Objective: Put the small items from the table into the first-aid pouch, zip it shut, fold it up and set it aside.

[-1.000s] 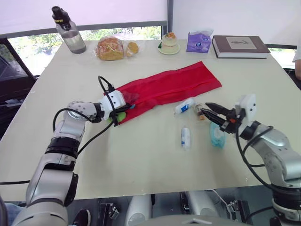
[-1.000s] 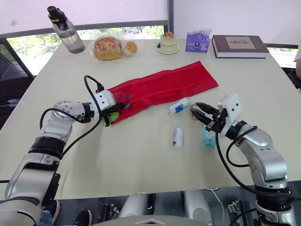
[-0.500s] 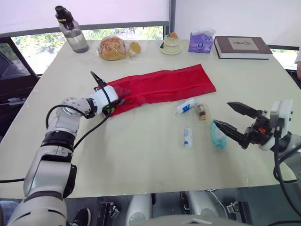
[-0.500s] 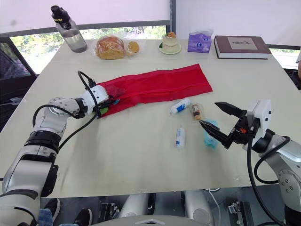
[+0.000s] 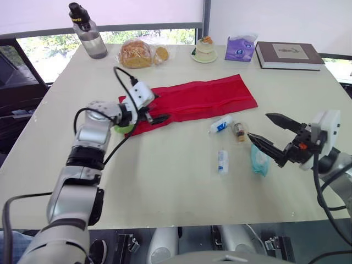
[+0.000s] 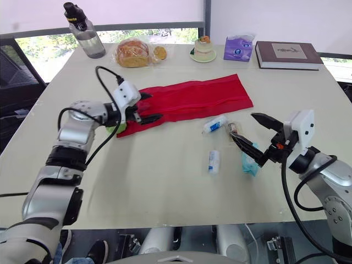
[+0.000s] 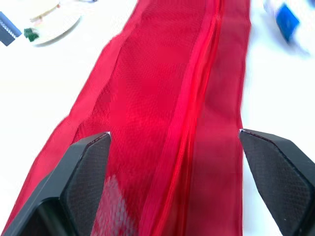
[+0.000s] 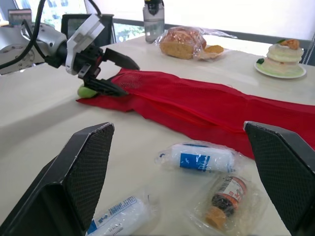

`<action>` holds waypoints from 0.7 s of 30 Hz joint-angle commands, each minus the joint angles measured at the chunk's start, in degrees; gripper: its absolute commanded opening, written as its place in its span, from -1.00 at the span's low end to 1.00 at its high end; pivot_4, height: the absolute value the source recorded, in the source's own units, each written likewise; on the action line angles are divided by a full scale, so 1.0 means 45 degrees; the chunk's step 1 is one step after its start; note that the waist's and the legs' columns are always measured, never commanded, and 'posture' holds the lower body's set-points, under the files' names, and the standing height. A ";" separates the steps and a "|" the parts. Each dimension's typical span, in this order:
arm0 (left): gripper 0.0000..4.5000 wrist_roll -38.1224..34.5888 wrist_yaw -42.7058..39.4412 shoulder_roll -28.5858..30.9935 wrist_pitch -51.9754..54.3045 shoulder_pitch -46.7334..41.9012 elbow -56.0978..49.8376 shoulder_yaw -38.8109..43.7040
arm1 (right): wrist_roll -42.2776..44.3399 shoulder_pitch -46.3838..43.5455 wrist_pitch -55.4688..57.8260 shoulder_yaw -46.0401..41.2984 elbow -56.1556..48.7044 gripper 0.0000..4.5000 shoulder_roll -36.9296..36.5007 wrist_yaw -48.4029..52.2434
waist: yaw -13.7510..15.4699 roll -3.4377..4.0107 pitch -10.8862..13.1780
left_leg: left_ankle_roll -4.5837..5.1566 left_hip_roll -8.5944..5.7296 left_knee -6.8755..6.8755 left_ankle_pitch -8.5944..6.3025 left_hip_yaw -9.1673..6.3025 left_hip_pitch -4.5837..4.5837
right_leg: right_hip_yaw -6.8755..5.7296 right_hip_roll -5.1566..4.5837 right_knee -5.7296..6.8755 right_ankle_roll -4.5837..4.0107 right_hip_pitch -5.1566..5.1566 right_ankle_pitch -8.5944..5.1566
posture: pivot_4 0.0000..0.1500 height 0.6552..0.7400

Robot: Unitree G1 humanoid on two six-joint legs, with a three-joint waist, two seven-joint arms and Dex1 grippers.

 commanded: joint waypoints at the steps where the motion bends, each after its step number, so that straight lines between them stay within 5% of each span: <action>1: 0.97 0.0479 0.0544 -0.0394 -0.0065 -0.0747 0.0307 -0.0273 | 0.0361 -0.0437 0.0253 0.0117 -0.0657 1.00 -0.0155 -0.0545 | 0.0016 0.0000 0.0000 | 0.0000 -0.0001 0.0012 0.0000 -0.0013 -0.0015 | -0.0012 0.0001 -0.0004 -0.0002 -0.0001 0.0002 | 1.00 1.00; 11: 0.97 0.3349 0.3231 -0.2402 -0.2872 -0.3776 0.6825 -0.2110 | 0.1508 -0.0794 0.0894 -0.0243 -0.1126 1.00 -0.0430 -0.1607 | 0.0102 -0.0004 0.0002 | 0.0002 -0.0021 0.0023 -0.0001 -0.0040 -0.0045 | -0.0035 -0.0006 -0.0018 -0.0014 -0.0003 0.0015 | 1.00 1.00; 19: 0.97 0.4274 0.4820 -0.3252 -0.3519 -0.4756 0.8628 -0.2294 | 0.1710 -0.0664 0.0847 -0.0220 -0.1325 1.00 -0.0554 -0.2251 | 0.0233 -0.0004 0.0002 | 0.0001 -0.0025 0.0033 -0.0001 -0.0035 -0.0045 | -0.0031 -0.0009 -0.0013 -0.0008 -0.0002 0.0019 | 1.00 1.00; 21: 0.74 0.4368 0.4956 -0.3362 -0.3598 -0.4882 0.8780 -0.2276 | 0.1729 -0.0660 0.0819 -0.0196 -0.1329 1.00 -0.0589 -0.2338 | 0.0229 -0.0005 0.0002 | 0.0002 -0.0026 0.0038 -0.0001 -0.0036 -0.0046 | -0.0031 -0.0009 -0.0012 -0.0005 -0.0002 0.0021 | 1.00 1.00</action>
